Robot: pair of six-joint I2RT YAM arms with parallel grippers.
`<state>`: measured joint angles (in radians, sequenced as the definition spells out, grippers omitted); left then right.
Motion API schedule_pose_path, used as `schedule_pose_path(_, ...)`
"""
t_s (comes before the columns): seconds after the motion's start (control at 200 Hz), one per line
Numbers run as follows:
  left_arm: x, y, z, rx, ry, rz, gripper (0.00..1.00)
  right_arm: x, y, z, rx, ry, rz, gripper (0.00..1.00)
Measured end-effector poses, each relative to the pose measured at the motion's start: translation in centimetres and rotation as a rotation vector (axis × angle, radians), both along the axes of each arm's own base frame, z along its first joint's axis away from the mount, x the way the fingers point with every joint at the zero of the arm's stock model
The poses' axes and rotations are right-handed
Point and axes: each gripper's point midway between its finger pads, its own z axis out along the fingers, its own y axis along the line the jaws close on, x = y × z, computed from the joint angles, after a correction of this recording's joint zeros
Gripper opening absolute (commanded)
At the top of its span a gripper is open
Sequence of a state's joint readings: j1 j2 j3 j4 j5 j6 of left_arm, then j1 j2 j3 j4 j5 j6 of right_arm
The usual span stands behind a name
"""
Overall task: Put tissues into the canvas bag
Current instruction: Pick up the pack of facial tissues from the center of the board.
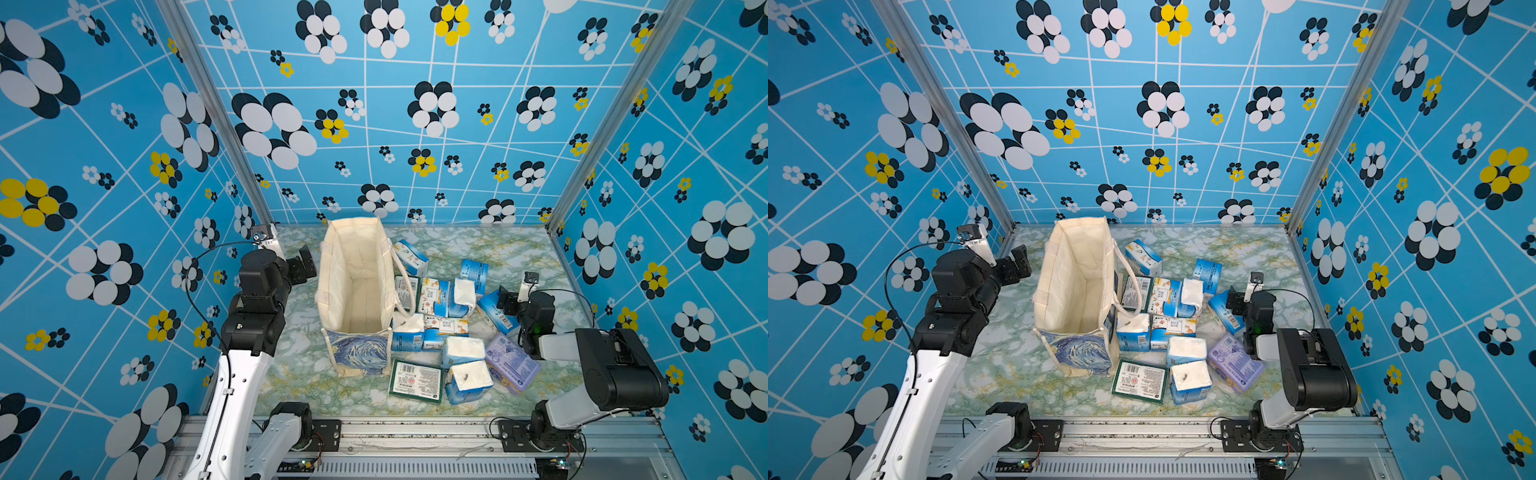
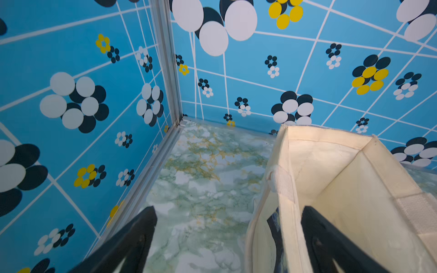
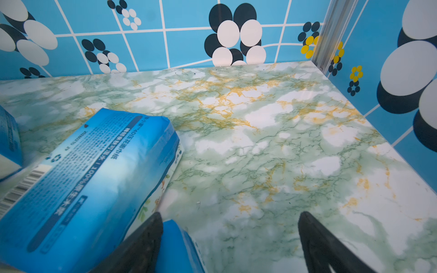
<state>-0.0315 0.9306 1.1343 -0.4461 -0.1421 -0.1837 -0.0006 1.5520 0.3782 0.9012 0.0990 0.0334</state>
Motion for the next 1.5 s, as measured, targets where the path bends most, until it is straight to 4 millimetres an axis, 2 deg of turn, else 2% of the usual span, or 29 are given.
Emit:
schedule_pose_path(0.045,-0.2,-0.2,-0.2,-0.018,0.037,-0.013,0.9,0.1,0.0,0.1,0.0,0.012,0.0,0.89)
schedule_pose_path(0.125,-0.5,-0.5,-0.7,-0.064,0.102,-0.039,0.89,0.4,0.0,1.2,-0.001,0.031,0.001,0.87)
schedule_pose_path(0.27,-0.7,-1.6,-1.6,-0.155,0.196,-0.099,0.85,1.2,0.0,6.9,0.005,-0.021,-0.001,0.87)
schedule_pose_path(0.41,-0.5,-3.2,-3.7,-0.235,0.296,-0.173,0.84,1.4,0.4,13.4,0.048,-0.048,0.01,0.87)
schedule_pose_path(0.525,-0.3,-4.4,-5.1,-0.291,0.358,-0.226,0.81,0.7,1.3,16.2,0.11,-0.031,0.043,0.87)
schedule_pose_path(0.6,-0.1,-4.9,-5.7,-0.325,0.383,-0.252,0.73,-0.1,2.0,16.6,0.156,0.005,0.067,0.86)
schedule_pose_path(0.64,0.0,-5.2,-5.8,-0.341,0.39,-0.266,0.66,-0.5,2.4,16.4,0.179,0.03,0.077,0.85)
schedule_pose_path(0.695,0.1,-5.6,-6.0,-0.364,0.4,-0.286,0.62,-1.2,2.9,15.8,0.218,0.075,0.093,0.84)
schedule_pose_path(0.84,0.3,-6.4,-6.3,-0.406,0.413,-0.334,0.6,-2.6,4.1,14.0,0.293,0.187,0.12,0.81)
schedule_pose_path(1.079,0.9,-7.2,-7.3,-0.445,0.437,-0.373,0.56,-3.6,5.9,13.7,0.338,0.256,0.162,0.81)
schedule_pose_path(1.149,1.1,-7.3,-7.8,-0.453,0.448,-0.376,0.45,-3.9,6.9,13.7,0.336,0.276,0.185,0.81)
schedule_pose_path(1.274,1.4,-7.4,-8.5,-0.461,0.464,-0.383,0.0,-3.9,9.3,14.1,0.324,0.312,0.243,0.81)
schedule_pose_path(1.379,1.6,-7.5,-8.7,-0.452,0.463,-0.39,0.0,-4.1,11.6,14.5,0.309,0.343,0.3,0.81)
schedule_pose_path(1.499,1.7,-7.3,-8.9,-0.419,0.465,-0.377,0.0,-4.2,13.3,14.5,0.28,0.377,0.324,0.82)
